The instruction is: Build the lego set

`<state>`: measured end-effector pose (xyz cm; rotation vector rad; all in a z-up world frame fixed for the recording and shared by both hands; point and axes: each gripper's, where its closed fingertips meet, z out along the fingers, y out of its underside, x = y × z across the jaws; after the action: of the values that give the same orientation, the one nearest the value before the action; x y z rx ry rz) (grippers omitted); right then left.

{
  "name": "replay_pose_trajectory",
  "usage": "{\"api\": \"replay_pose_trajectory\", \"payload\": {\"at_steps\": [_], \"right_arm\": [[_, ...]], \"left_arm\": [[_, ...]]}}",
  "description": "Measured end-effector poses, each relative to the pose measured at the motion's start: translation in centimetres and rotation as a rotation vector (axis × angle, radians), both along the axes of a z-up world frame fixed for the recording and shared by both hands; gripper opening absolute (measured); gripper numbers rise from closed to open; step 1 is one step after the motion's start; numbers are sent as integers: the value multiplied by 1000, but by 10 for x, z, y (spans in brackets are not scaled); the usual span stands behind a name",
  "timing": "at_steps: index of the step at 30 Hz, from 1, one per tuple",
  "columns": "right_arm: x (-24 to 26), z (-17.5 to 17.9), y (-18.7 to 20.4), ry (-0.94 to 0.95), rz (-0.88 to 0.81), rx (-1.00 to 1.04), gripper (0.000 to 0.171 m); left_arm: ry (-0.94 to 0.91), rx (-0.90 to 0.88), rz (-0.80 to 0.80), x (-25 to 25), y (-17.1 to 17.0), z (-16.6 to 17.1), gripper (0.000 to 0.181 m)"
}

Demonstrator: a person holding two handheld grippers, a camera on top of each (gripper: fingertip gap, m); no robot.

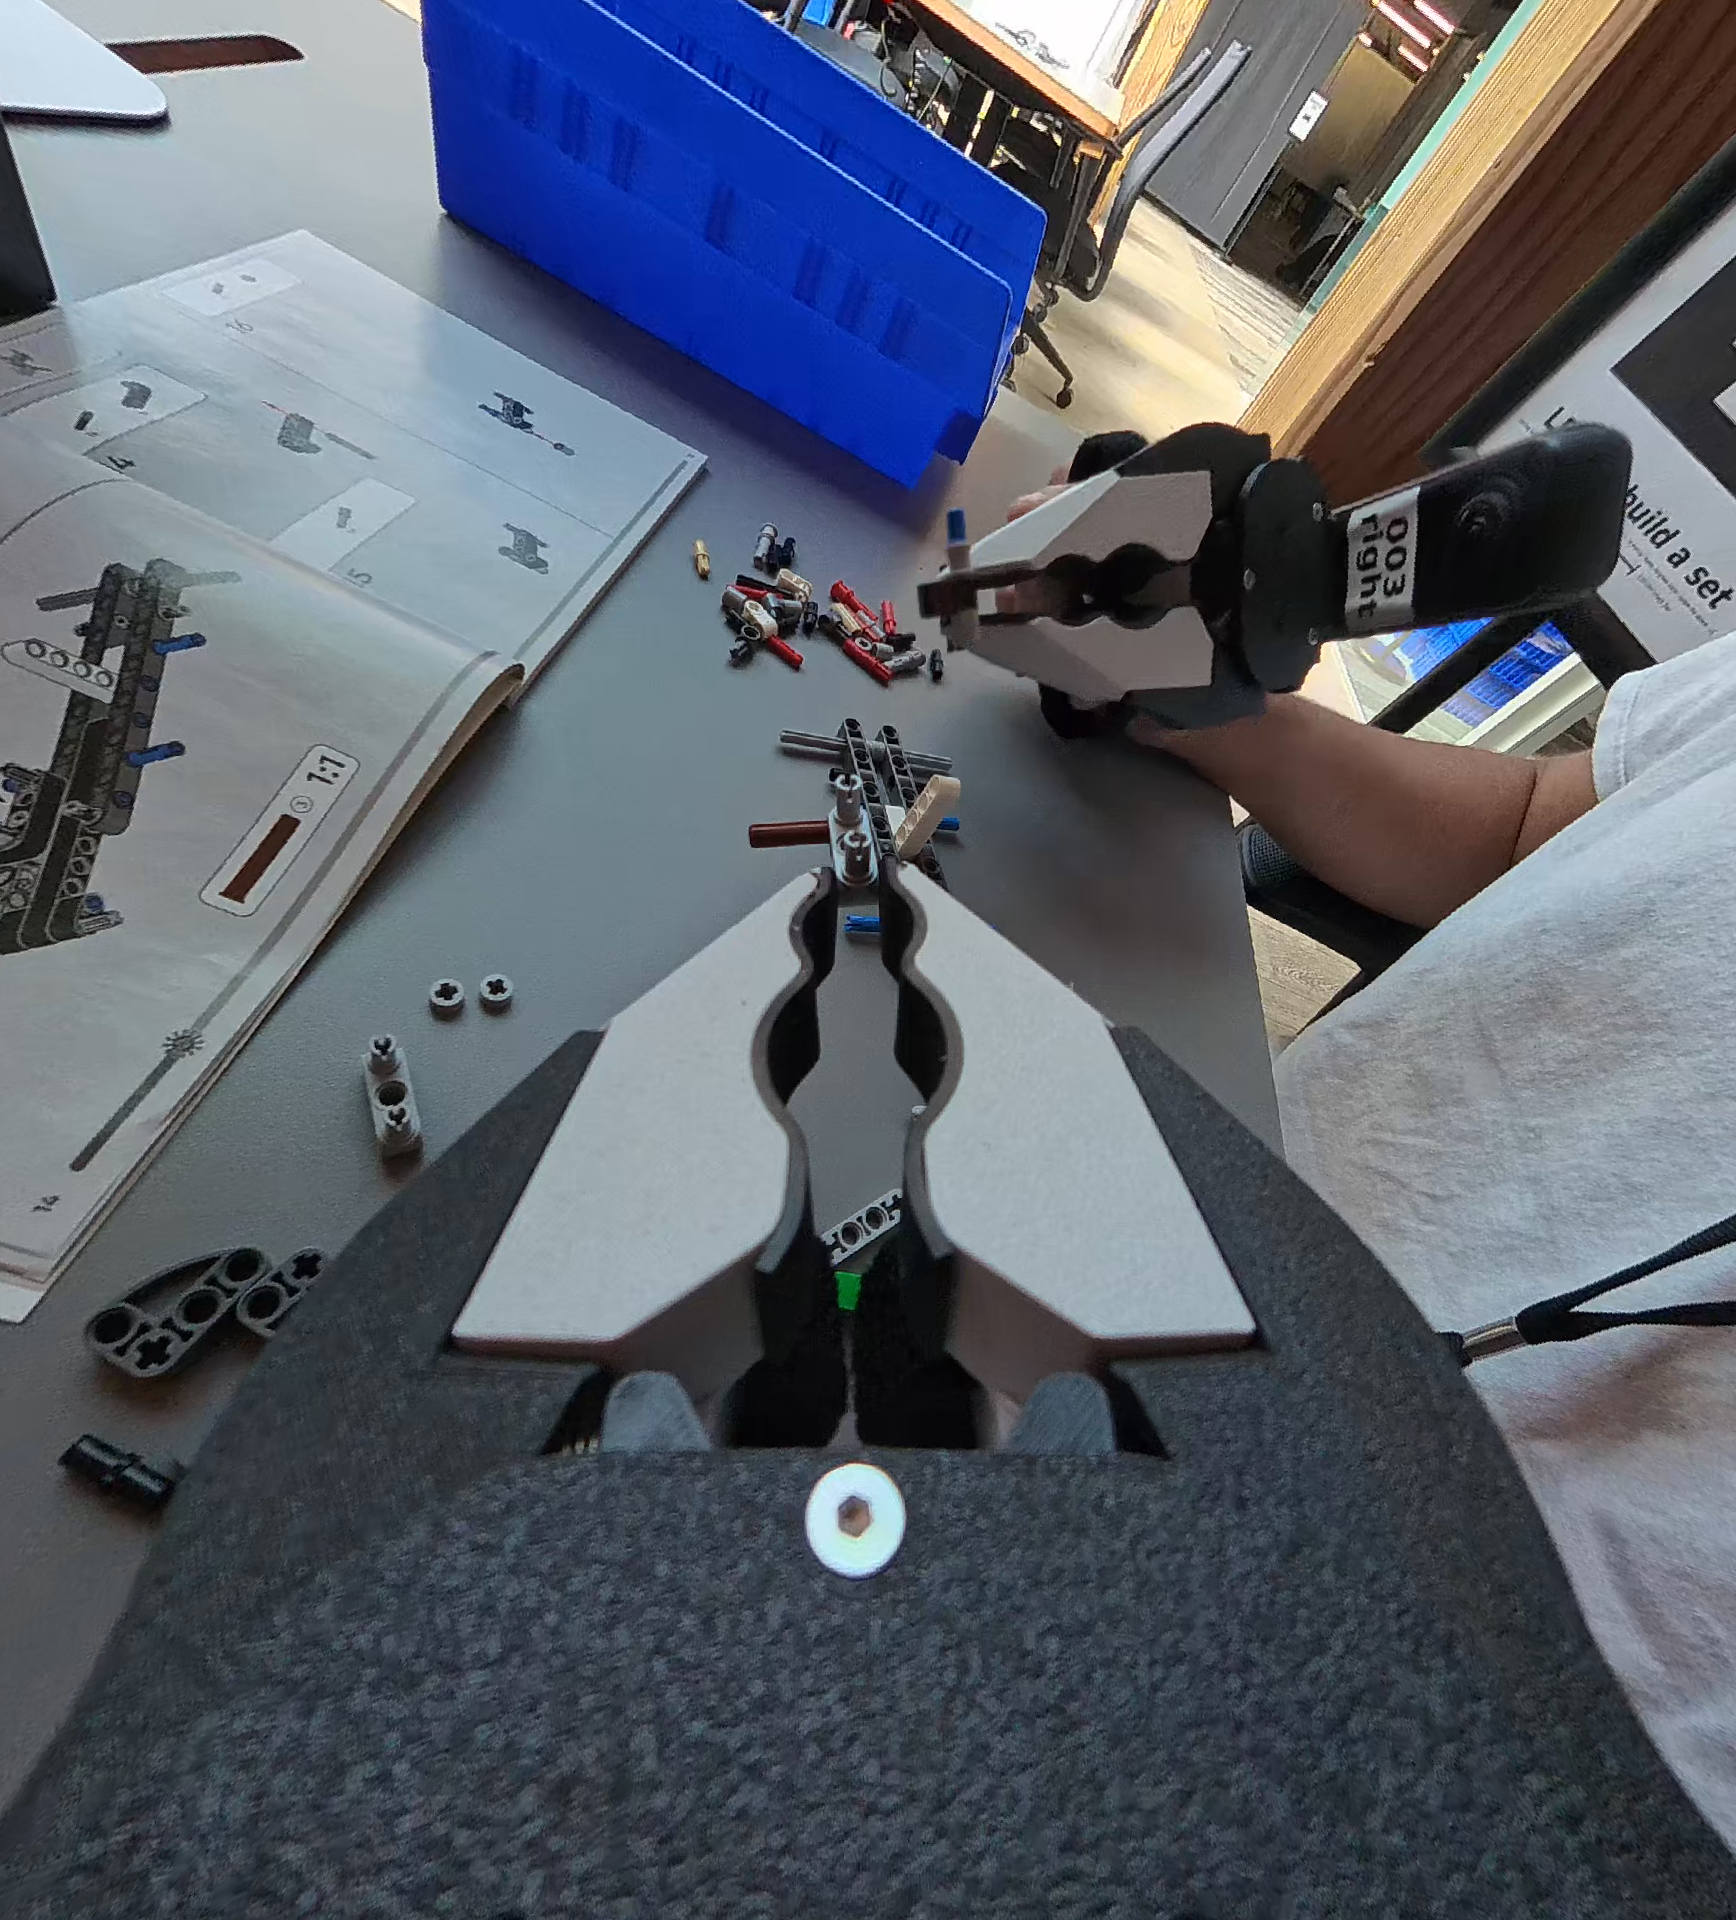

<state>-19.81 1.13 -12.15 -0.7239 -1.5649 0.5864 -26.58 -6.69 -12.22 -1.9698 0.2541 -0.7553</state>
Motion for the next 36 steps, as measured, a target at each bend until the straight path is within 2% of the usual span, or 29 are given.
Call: {"api": "replay_pose_trajectory", "payload": {"at_steps": [13,18,29,36], "right_arm": [[30,67,-10,231,358,-656,4],[39,82,4,280,436,-879,4],[46,89,21,259,536,-1208,4],[46,89,23,261,540,-1218,4]], "left_arm": [[-7,11,-1,0,-1,4,5],[-2,15,-6,1,-2,5,6],[-1,22,-4,1,-2,8,6],[2,27,-1,0,-3,9,5]]}}
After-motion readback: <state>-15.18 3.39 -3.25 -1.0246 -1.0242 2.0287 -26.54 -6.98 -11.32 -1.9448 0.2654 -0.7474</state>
